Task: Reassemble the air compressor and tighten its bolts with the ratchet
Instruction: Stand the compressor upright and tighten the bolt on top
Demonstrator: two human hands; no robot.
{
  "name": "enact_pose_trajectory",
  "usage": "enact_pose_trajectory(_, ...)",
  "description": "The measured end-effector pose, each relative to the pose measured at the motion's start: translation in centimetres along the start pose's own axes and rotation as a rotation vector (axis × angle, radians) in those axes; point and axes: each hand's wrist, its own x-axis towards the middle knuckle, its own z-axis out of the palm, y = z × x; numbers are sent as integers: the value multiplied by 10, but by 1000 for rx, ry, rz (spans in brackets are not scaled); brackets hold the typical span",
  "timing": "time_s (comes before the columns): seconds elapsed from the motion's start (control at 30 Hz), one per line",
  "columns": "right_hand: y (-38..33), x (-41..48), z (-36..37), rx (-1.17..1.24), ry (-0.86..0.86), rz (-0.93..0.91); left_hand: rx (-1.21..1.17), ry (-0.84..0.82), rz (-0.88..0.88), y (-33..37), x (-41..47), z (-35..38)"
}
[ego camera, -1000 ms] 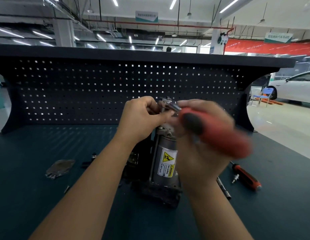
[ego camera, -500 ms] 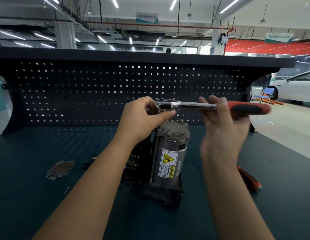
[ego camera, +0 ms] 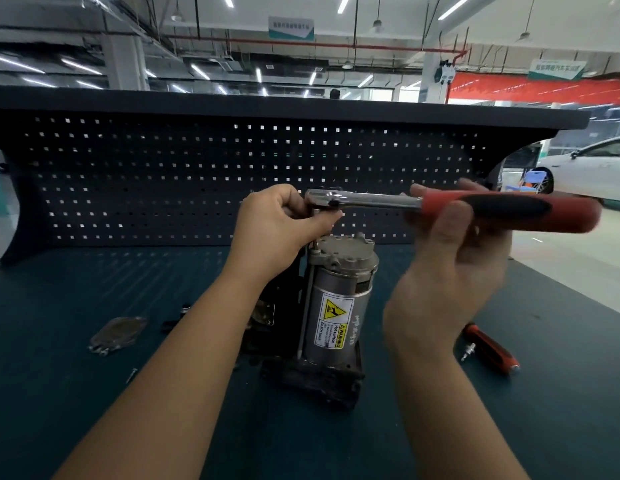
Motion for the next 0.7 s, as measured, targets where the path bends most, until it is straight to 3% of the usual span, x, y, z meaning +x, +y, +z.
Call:
enact_pose_trajectory(0.07, 8, 10, -4, 84, 156, 294, 8, -18, 7, -3, 0, -2)
enact_pose_trajectory(0.2, 35, 32, -11, 194, 213, 888, -8, -128, 20, -1, 1, -7)
enact_pose_trajectory(0.27, 41, 37, -11, 156, 145, 1032, -30, -175, 14, 1, 0, -11)
enact_pose_trajectory(0.3, 44, 38, -12, 140, 115, 1015, -34, -175, 19, 1, -1, -12)
enact_pose_trajectory(0.4, 33, 33, -9, 145, 170, 757, 3, -99, 43, 1, -4, -11)
enact_pose_trajectory(0.57, 5, -7, 4, 0, 129, -48, 100, -19, 51, 3, -3, -6)
enact_pose_trajectory(0.63, -4, -10, 2, -71, -133, -292, 115, -2, 72, 4, -5, -3)
enact_pose_trajectory(0.7, -7, -12, 1, -358, -515, -494, 76, -4, 75, 4, -6, -1)
